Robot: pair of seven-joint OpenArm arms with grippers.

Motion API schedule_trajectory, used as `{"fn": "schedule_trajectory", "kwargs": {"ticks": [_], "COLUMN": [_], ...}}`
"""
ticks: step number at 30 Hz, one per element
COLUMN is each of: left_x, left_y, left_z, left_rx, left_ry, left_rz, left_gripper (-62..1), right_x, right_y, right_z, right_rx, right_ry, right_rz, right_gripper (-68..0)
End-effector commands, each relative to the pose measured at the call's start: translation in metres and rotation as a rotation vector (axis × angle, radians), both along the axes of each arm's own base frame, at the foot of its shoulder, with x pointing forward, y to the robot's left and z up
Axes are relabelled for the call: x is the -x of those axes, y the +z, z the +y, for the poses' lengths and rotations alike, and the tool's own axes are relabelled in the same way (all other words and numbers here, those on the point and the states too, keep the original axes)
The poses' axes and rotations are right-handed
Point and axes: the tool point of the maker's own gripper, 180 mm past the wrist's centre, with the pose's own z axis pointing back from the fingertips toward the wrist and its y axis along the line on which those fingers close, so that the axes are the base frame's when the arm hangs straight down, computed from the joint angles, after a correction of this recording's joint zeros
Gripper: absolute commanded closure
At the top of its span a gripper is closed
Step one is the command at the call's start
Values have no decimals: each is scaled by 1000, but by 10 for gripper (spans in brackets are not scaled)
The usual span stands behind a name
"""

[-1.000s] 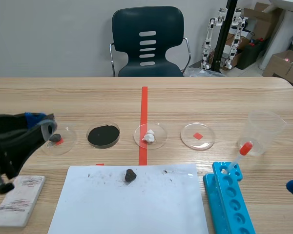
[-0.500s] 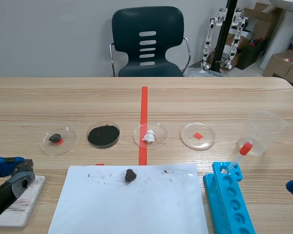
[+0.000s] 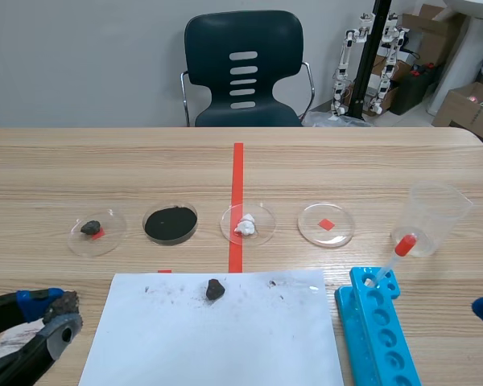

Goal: Lower the mineral onto the iron filings and hold still

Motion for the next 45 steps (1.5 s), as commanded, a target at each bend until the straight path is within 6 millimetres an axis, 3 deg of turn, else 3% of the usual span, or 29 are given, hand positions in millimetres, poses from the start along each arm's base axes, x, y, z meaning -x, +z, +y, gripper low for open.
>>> {"fn": "schedule_trajectory", "kwargs": {"ticks": [1, 45], "left_x": [2, 2], "left_y": [10, 6], "left_z": [-2, 1], "left_rx": [24, 4], "left_ry": [13, 78], "left_rz": [-18, -29], "left_gripper": [-70, -70], "right_x": [-4, -4], "right_y": [10, 10], "right_z": [2, 2], "right_rx": [-18, -18], "right_ry": [6, 6], "right_rz": [-36, -36], "right_gripper": [-679, -679]}}
